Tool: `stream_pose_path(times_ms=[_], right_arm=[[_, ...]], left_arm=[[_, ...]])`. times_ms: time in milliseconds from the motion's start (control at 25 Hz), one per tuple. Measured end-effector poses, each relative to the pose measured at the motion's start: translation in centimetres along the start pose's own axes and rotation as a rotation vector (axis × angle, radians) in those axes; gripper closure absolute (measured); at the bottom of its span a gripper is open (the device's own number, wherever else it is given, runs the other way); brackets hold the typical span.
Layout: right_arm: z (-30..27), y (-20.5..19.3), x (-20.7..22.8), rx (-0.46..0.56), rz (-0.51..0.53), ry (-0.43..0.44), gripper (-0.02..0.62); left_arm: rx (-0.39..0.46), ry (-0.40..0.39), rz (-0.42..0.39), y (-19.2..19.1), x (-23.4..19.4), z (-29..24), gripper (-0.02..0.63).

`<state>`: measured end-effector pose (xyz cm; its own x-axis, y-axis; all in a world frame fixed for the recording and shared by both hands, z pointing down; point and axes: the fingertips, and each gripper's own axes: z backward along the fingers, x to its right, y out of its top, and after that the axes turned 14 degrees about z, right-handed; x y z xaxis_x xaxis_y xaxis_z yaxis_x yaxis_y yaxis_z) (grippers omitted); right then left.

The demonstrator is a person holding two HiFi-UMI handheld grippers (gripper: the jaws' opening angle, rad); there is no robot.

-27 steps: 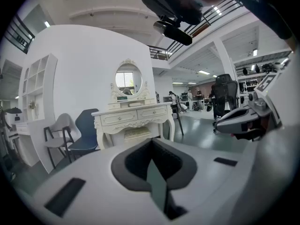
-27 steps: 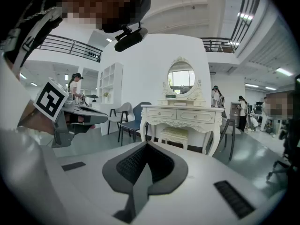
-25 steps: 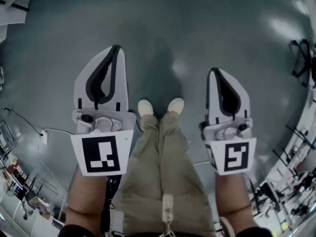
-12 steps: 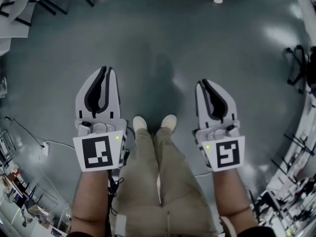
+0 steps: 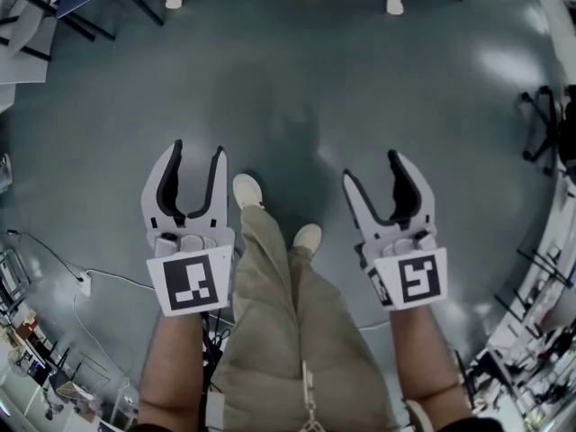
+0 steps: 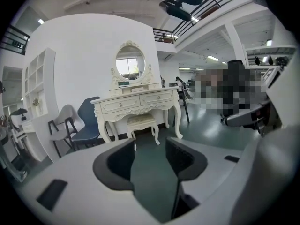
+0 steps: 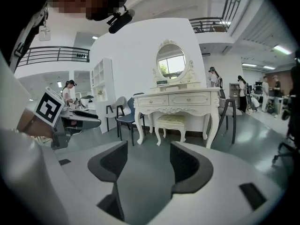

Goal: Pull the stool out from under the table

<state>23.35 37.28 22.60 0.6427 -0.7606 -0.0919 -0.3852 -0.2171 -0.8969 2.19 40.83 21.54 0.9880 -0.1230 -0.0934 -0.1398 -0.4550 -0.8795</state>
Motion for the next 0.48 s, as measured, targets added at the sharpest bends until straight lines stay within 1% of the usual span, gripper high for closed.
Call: stream_pose_path(times_ms=[120,280,480], right_arm=[[-1.7,0.3,0.1,-0.008,0.0,-0.017,0.334],[-3.9,1.1,0.1,-0.015,0.051,-0.031,0.334],[-7.0,2.7,0.1,-0.022,0.008,-0.063,0.334]], left_arm=[[-0.014,-0.03,-0.031,0.4,-0.5,-1.6,0.411],[-0.021,-0.051,-0.051,1.4,-2.4,-3.7,0.411],[-0.019,-0.095,-0.068,3.7,-4.3,-6.3,0.411]])
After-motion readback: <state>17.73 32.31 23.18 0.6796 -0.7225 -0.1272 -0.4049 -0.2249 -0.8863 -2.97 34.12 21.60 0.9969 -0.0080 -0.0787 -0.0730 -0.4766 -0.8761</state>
